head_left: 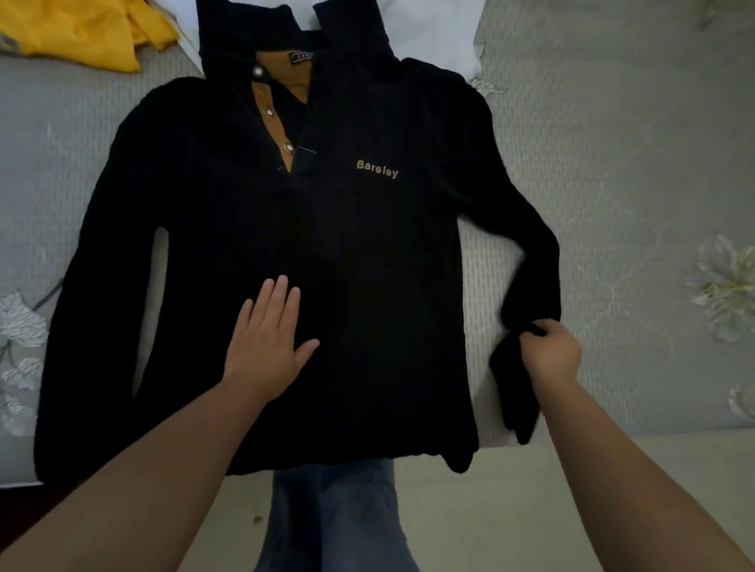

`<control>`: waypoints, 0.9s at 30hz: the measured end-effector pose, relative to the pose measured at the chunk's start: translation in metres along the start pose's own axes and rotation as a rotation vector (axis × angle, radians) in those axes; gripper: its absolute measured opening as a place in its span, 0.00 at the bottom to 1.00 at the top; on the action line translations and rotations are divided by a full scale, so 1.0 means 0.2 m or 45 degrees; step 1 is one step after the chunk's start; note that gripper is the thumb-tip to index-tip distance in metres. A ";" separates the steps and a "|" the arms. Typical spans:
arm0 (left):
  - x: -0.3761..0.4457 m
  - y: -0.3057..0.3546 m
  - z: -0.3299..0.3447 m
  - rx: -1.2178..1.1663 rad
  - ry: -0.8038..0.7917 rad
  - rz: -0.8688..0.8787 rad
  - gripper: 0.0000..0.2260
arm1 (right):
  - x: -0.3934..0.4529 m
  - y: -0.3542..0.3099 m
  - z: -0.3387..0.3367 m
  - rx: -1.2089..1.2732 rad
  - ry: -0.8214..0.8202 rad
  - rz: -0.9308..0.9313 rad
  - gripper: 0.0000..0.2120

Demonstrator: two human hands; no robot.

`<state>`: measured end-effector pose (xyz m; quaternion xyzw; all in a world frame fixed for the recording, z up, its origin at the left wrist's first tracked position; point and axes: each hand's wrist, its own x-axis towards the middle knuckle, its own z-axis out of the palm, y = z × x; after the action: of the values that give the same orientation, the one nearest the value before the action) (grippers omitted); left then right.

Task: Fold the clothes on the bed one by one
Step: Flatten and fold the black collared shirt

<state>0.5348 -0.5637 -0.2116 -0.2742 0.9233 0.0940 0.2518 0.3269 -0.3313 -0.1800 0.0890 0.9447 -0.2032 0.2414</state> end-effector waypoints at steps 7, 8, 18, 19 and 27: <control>0.16 -0.02 -0.07 -0.045 -0.165 -0.104 0.37 | 0.12 -0.37 -0.09 0.429 0.037 -0.192 0.12; 0.16 -0.03 -0.11 -0.084 -0.187 -0.085 0.36 | 0.11 -0.46 -0.10 0.516 0.046 -0.264 0.11; -0.06 -0.43 -0.40 -0.726 0.082 -0.442 0.25 | -0.31 -1.12 0.19 0.203 -0.899 -1.190 0.25; -0.07 -0.45 -0.41 -0.748 0.080 -0.444 0.25 | -0.31 -1.10 0.22 0.178 -0.911 -1.127 0.25; 0.25 -0.35 -0.55 -0.895 0.162 -0.510 0.33 | -0.06 -0.83 0.25 -0.608 -0.337 -1.002 0.27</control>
<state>0.4913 -0.6790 -0.1456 -0.5232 0.7770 0.3359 0.0983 0.3142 -0.5038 -0.1572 -0.3602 0.8880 -0.0660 0.2782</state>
